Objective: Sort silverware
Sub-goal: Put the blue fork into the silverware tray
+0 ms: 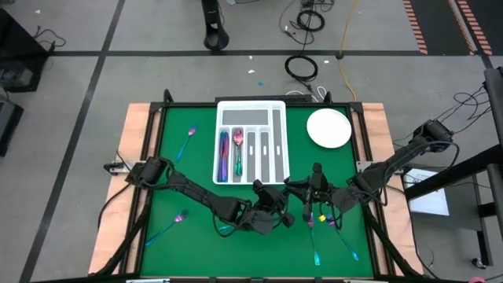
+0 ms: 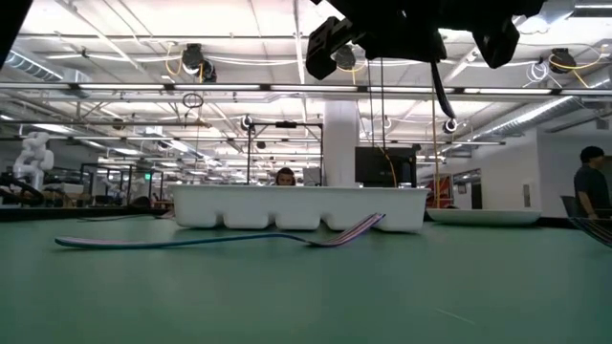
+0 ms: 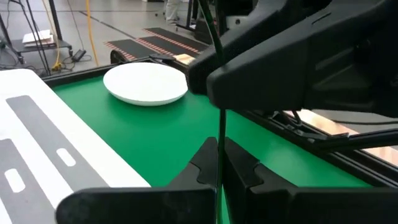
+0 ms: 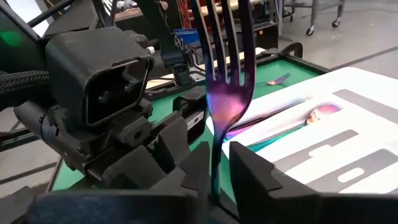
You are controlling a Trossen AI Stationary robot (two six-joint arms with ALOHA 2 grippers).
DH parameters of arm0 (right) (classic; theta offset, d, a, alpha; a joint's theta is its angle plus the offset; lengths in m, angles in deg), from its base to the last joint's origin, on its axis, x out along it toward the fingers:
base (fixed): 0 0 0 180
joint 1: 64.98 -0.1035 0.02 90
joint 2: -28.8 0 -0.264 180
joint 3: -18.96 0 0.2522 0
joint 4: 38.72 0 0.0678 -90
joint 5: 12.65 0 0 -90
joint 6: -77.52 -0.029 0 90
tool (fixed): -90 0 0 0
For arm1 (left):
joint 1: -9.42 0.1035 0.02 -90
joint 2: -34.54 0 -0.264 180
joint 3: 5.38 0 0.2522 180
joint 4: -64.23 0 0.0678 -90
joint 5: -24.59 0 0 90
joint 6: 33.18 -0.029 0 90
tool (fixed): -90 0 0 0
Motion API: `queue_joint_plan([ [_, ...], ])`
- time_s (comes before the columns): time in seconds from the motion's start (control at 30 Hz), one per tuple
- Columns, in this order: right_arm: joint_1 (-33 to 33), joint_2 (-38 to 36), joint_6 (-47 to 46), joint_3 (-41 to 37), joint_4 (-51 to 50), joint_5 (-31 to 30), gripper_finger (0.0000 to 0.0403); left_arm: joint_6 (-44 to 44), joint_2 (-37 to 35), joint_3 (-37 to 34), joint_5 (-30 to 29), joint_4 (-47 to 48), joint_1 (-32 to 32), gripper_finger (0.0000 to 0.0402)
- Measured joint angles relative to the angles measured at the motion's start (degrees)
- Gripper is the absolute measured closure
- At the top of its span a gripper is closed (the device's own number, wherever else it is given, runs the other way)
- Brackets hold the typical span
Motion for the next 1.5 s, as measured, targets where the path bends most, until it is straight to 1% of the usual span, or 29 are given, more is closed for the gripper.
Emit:
queue_joint_plan([
  [0.17,-0.4,-3.1,4.5,0.0,-1.4,0.2,0.0309,-2.6,-2.0,0.0,0.3,1.5,0.5,0.0399],
  [0.27,-1.4,-6.3,5.5,0.0,-4.6,0.2,0.0291,-2.6,-5.1,0.1,0.8,5.8,0.9,0.0400],
  [0.37,-2.8,-10.0,5.3,0.0,-7.9,0.2,0.0281,-2.6,-8.5,0.1,3.4,10.6,1.6,0.0400],
  [0.5,-5.1,-13.7,4.6,0.0,-11.1,0.2,0.0278,-1.9,-14.0,0.1,7.1,16.5,3.3,0.0400],
  [0.57,-6.2,-14.8,4.6,0.0,-11.9,0.2,0.0278,0.1,-16.5,0.1,9.8,20.1,4.5,0.0400],
  [0.67,-7.7,-15.7,4.5,0.0,-12.3,0.2,0.0278,2.5,-19.5,0.1,15.4,24.7,6.5,0.0401],
  [0.77,-9.0,-16.5,4.2,0.0,-12.8,0.2,0.0277,6.4,-22.1,0.1,22.8,29.8,9.4,0.0401],
  [0.97,-11.5,-19.9,3.0,0.0,-16.5,0.2,0.0277,14.2,-23.1,0.1,35.7,41.7,15.6,0.0401],
  [1.13,-13.1,-22.6,0.5,0.0,-19.8,0.1,0.0277,19.8,-22.4,0.1,38.8,51.5,20.6,0.0401],
  [1.23,-13.7,-22.9,-0.4,0.0,-21.2,0.1,0.0277,21.6,-22.3,0.0,41.7,55.1,23.7,0.0401],
  [1.33,-13.9,-22.9,-0.2,0.0,-21.3,0.2,0.0277,22.3,-22.4,-0.9,43.5,55.5,26.5,0.0401],
  [1.5,-13.9,-22.8,-0.4,0.0,-21.4,0.2,0.0277,23.3,-22.4,-6.9,50.3,51.2,31.6,0.0401],
])
